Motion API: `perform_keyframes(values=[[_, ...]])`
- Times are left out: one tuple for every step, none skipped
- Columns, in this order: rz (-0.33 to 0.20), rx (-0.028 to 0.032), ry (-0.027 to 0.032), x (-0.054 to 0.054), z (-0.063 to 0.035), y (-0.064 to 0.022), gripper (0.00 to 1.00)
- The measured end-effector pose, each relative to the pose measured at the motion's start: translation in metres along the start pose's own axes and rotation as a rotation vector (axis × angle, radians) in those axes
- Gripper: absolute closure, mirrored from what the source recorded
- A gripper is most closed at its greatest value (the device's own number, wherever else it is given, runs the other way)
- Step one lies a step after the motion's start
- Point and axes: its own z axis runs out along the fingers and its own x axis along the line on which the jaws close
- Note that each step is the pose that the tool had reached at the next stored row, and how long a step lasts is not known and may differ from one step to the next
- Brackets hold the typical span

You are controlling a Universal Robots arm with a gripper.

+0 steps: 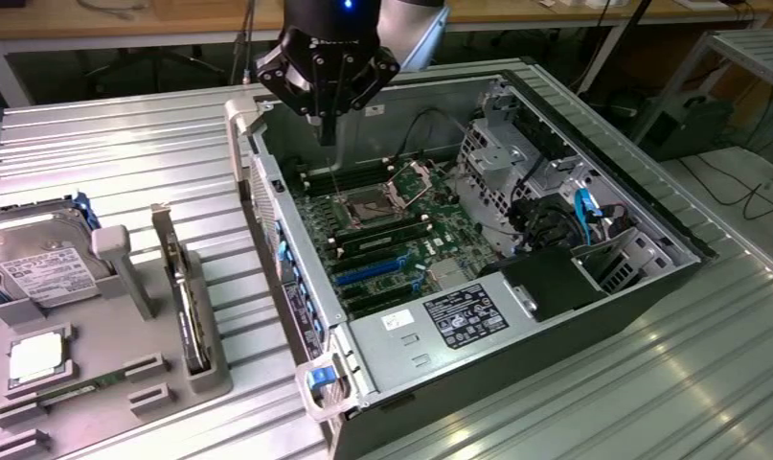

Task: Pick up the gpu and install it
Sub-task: 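Reach for the gpu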

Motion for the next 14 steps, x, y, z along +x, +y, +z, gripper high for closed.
perform_keyframes(values=[[0.000,-0.0001,0.0000,0.001,0.0000,0.0000,0.89],[0.000,-0.0001,0.0000,0.002,0.0000,-0.0002,0.89],[0.000,-0.0001,-0.0001,0.004,0.0000,-0.0003,0.89],[0.000,-0.0001,0.0000,0.004,-0.0001,-0.0003,0.89],[0.000,-0.0001,0.0000,0.005,-0.0001,-0.0004,0.89],[0.000,-0.0001,-0.0001,0.006,-0.0001,-0.0004,0.89],[0.000,0.0000,0.0000,0.007,-0.0002,-0.0005,0.89],[0.000,0.0000,0.0000,0.008,-0.0002,-0.0006,0.89],[0.000,-0.0001,0.0000,0.008,-0.0002,-0.0007,0.89],[0.000,0.0000,0.0000,0.009,-0.0002,-0.0007,0.89],[0.000,-0.0001,-0.0001,0.010,-0.0002,-0.0008,0.89],[0.000,-0.0001,-0.0001,0.011,-0.0002,-0.0009,0.89],[0.000,-0.0001,0.0000,0.012,-0.0003,-0.0009,0.89],[0.000,0.0000,0.0000,0.013,-0.0004,-0.0010,0.89]])
